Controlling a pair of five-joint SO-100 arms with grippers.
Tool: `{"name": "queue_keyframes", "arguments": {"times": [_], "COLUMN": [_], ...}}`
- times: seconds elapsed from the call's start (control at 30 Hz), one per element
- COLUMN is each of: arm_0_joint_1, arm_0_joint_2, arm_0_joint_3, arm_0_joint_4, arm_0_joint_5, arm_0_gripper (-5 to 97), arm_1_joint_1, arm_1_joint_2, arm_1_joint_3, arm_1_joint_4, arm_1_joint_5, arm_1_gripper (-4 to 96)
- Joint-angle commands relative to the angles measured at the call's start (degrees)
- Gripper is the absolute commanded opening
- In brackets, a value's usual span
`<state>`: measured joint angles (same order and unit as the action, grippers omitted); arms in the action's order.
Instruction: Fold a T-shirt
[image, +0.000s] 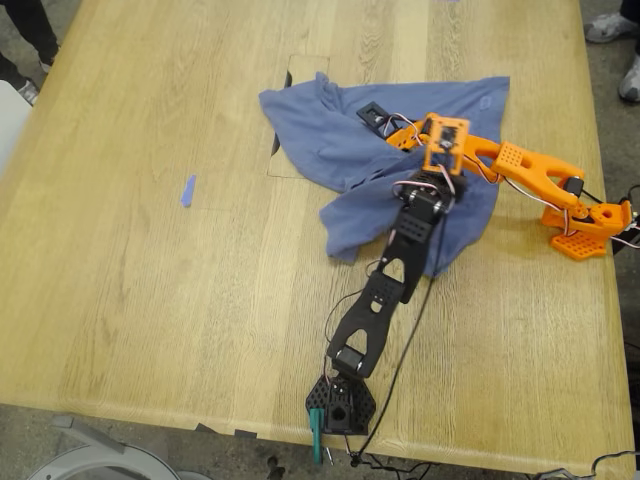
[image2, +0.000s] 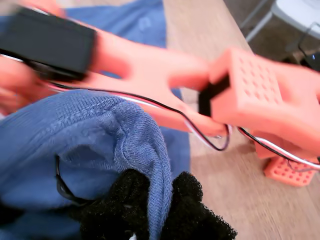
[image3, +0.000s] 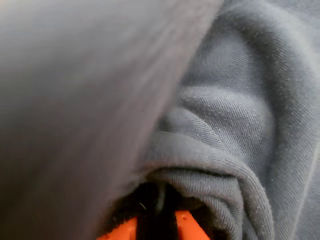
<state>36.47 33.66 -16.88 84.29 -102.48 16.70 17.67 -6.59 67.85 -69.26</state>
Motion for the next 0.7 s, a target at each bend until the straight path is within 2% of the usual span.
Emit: {"name": "queue_keyframes", "arguments": {"times": [0.0, 0.17, 0.4, 0.53, 0.67], "arm_0_joint_1": [8.6, 9.6, 8.9, 6.6, 6.2], "arm_0_joint_2": [-3.0, -15.2, -23.1, -26.1, -25.4], "arm_0_joint_3": [-2.3, -2.3, -2.2, -2.2, -2.3], "arm_0_joint_4": [-8.8, -18.9, -25.8, -32.6, -33.0], "arm_0_joint_5": [-0.5, -0.3, 0.4, 1.3, 2.6], "arm_0_gripper": [0, 0, 1, 8, 13], "arm_1_joint_1": [1.1, 0.1, -1.2, -1.8, -1.8], "arm_1_joint_2": [6.0, 7.4, 8.3, 8.7, 9.2], "arm_1_joint_3": [-0.9, -0.9, -0.9, -0.9, -0.9], "arm_1_joint_4": [0.9, 2.4, 3.9, 4.6, 5.6], "arm_1_joint_5": [0.3, 0.1, 0.2, 0.2, 0.0], "arm_1_gripper": [-0.1, -0.1, -0.1, -0.1, -0.1]}}
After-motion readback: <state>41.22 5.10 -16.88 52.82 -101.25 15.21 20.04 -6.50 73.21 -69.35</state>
